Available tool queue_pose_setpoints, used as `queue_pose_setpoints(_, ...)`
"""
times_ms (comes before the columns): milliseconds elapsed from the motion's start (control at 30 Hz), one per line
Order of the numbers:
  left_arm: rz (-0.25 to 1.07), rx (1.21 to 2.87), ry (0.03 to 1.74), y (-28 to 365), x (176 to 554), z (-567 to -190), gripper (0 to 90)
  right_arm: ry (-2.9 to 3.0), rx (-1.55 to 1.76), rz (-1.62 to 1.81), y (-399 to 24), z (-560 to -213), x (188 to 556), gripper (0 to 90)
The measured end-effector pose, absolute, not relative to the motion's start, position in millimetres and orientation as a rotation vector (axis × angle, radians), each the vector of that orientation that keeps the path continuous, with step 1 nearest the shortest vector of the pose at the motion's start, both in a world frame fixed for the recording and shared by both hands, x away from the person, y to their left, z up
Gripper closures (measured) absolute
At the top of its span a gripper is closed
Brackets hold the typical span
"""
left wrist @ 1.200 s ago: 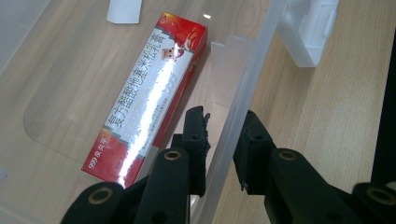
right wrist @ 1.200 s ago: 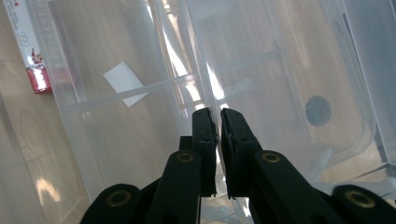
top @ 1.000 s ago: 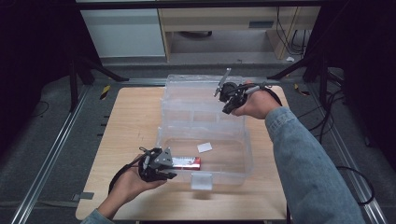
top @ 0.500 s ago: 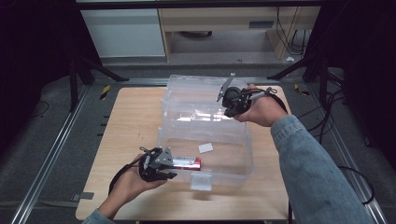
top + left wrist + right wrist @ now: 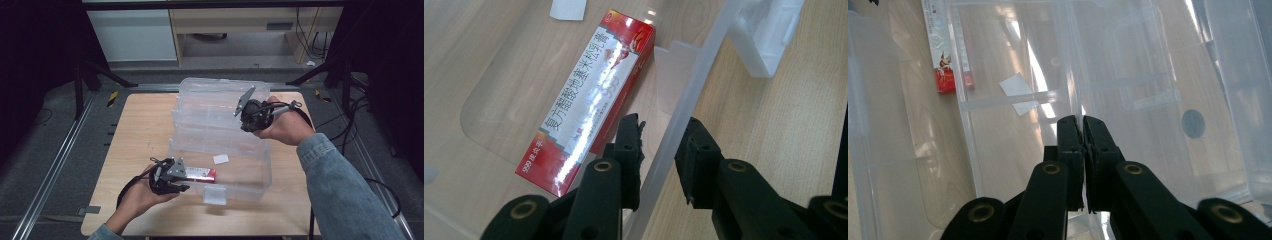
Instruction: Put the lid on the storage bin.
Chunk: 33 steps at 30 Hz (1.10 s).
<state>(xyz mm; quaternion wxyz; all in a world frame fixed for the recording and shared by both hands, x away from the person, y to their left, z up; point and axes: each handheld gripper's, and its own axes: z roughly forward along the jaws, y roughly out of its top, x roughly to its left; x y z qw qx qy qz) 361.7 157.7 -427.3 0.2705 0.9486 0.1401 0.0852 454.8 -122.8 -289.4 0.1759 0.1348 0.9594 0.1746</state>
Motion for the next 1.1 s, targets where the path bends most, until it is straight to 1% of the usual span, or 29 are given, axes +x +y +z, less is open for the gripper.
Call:
queue_pose_setpoints(133,0.231,2.557,0.38,157.2,361.5,-427.2,71.8,2.714,0.373,0.495,-123.4,-289.0,449.4,87.5)
queue_pose_setpoints(333,0.242,2.554,0.392,155.5,362.8,-427.2,71.4,2.696,0.377,0.493,-123.9,-291.2,454.5,86.8)
queue_pose_setpoints(500,0.269,2.542,0.414,147.2,367.3,-427.8,71.7,2.689,0.402,0.47,-124.0,-291.1,472.2,85.1)
queue_pose_setpoints(533,0.277,2.534,0.43,142.5,370.7,-427.9,71.9,2.688,0.399,0.451,-123.1,-290.8,481.2,84.4)
queue_pose_setpoints(667,0.278,2.518,0.448,138.6,377.7,-428.5,72.4,2.687,0.41,0.436,-121.6,-290.6,494.8,84.0)
queue_pose_setpoints(833,0.268,2.516,0.451,139.0,379.9,-428.3,72.3,2.694,0.397,0.43,-121.6,-289.7,495.4,84.6)
queue_pose_setpoints(1100,0.283,2.522,0.445,138.2,379.0,-428.1,72.0,2.689,0.365,0.467,-124.0,-287.5,477.2,85.4)
